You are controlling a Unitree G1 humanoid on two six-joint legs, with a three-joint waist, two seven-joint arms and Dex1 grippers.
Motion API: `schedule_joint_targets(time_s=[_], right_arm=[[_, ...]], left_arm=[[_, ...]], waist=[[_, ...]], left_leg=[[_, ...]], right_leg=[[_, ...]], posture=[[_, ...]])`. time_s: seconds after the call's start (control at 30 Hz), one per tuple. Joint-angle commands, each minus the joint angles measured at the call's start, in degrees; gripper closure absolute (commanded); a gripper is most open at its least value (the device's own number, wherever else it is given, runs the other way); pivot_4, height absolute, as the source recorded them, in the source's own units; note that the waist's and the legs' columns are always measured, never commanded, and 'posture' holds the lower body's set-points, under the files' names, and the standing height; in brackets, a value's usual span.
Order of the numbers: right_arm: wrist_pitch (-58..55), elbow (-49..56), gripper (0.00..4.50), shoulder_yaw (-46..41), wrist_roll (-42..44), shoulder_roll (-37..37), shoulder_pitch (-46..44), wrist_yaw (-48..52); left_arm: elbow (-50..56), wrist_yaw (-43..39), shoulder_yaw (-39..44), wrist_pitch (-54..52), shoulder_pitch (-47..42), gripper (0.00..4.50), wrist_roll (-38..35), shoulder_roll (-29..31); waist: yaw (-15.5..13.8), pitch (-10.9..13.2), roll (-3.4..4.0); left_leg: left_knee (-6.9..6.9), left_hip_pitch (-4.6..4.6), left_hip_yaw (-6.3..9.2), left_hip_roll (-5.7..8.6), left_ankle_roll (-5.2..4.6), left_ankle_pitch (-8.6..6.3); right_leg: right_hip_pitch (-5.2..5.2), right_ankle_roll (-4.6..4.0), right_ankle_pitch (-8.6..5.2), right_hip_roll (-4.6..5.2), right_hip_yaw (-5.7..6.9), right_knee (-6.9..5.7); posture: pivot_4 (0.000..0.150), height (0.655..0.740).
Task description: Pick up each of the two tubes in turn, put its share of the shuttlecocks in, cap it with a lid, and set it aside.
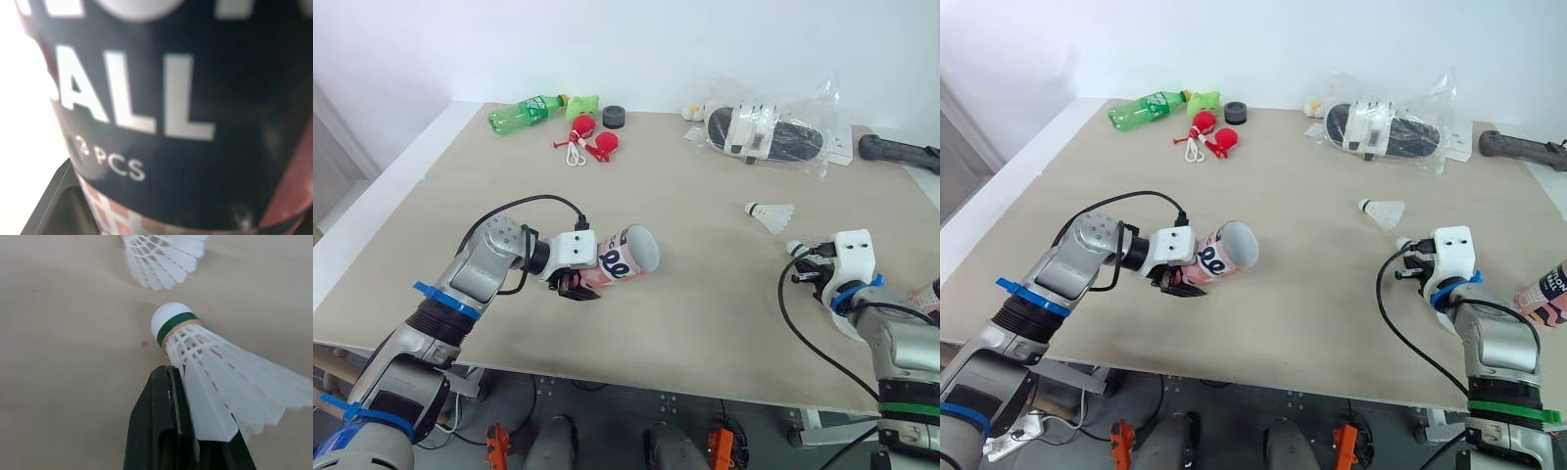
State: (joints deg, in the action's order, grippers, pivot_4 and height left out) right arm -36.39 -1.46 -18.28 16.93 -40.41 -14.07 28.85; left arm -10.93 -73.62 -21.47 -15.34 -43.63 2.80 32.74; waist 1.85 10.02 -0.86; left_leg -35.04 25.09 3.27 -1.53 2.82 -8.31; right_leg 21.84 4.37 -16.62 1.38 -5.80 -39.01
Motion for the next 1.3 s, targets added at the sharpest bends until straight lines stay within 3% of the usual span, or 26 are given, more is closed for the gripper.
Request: schedule_joint_targets(time_s=[0.03,0.23,0.53,0.87,0.9,0.97,1.17,1.2,1.3], right_arm=[[2.37,17.65,4.38,-2.45,9.20,-6.30,3.42,14.70],[-3.97,29.23,4.38,2.64,18.09,-11.37,-4.89,19.93],[-3.71,30.42,4.38,26.12,9.36,-9.47,-20.74,22.35],[-2.91,29.66,4.38,30.11,6.93,-6.01,-23.49,24.24],[-3.02,29.75,3.78,29.78,7.09,-5.90,-23.54,24.28],[-3.51,29.88,3.29,28.29,7.99,-5.54,-23.60,24.10],[-5.08,30.33,0.35,23.65,10.48,-5.81,-23.52,24.02],[-5.61,30.39,0.02,22.33,11.38,-5.98,-23.35,24.00],[-7.70,29.30,0.02,15.56,14.70,-7.37,-21.92,23.45]], left_arm=[[-0.17,-0.31,-0.65,0.31,-0.02,1.43,-0.09,-0.33],[-1.16,-0.42,-0.82,0.61,-0.45,1.43,0.09,-0.73],[-1.47,-0.21,-0.74,0.34,-0.68,1.43,0.27,-0.99],[-0.36,0.34,-0.45,-0.51,0.05,1.43,0.11,-0.63],[-0.31,0.37,-0.43,-0.55,0.10,1.43,0.09,-0.59],[-0.14,0.43,-0.41,-0.66,0.24,1.43,0.07,-0.52],[-0.06,0.47,-0.52,-0.70,0.24,1.43,0.01,-0.62],[-0.13,0.48,-0.56,-0.67,0.20,1.43,0.03,-0.66],[-0.26,0.53,-0.58,-0.60,0.09,1.43,0.03,-0.70]], waist=[[0.04,0.00,0.13],[0.42,0.03,0.06],[0.07,0.06,-0.07],[0.06,0.06,-0.07],[0.06,0.06,-0.07],[0.06,0.06,-0.07],[0.04,0.06,-0.07],[0.04,0.06,-0.07],[-0.03,0.06,-0.08]], left_leg=[[0.00,0.02,0.00,0.01,0.00,0.00],[-0.08,-0.05,0.00,-0.04,-0.05,0.01],[-0.20,0.11,-0.02,-0.08,-0.04,0.01],[-0.20,0.13,0.04,-0.12,-0.03,-0.01],[-0.21,0.12,0.04,-0.12,-0.03,-0.01],[-0.21,0.13,0.03,-0.12,-0.03,-0.01],[-0.20,0.14,0.03,-0.12,-0.03,-0.01],[-0.20,0.13,0.03,-0.12,-0.03,-0.01],[-0.20,0.14,0.03,-0.11,-0.03,-0.01]], right_leg=[[0.01,0.02,-0.01,0.00,-0.01,0.00],[-0.03,0.03,0.10,-0.03,-0.02,0.00],[0.04,0.00,0.06,0.00,0.05,0.02],[0.05,-0.05,0.05,-0.03,0.15,0.01],[0.05,-0.04,0.05,-0.03,0.14,0.01],[0.05,-0.04,0.05,-0.02,0.14,0.01],[0.05,-0.05,0.04,-0.02,0.15,0.01],[0.05,-0.05,0.04,-0.02,0.14,0.01],[0.05,-0.05,0.04,-0.02,0.14,0.01]], posture=[[0.150,0.7400],[0.150,0.7400],[0.150,0.7400],[0.150,0.7400],[0.150,0.7400],[0.150,0.7400],[0.150,0.7400],[0.150,0.7400],[0.150,0.7400]])
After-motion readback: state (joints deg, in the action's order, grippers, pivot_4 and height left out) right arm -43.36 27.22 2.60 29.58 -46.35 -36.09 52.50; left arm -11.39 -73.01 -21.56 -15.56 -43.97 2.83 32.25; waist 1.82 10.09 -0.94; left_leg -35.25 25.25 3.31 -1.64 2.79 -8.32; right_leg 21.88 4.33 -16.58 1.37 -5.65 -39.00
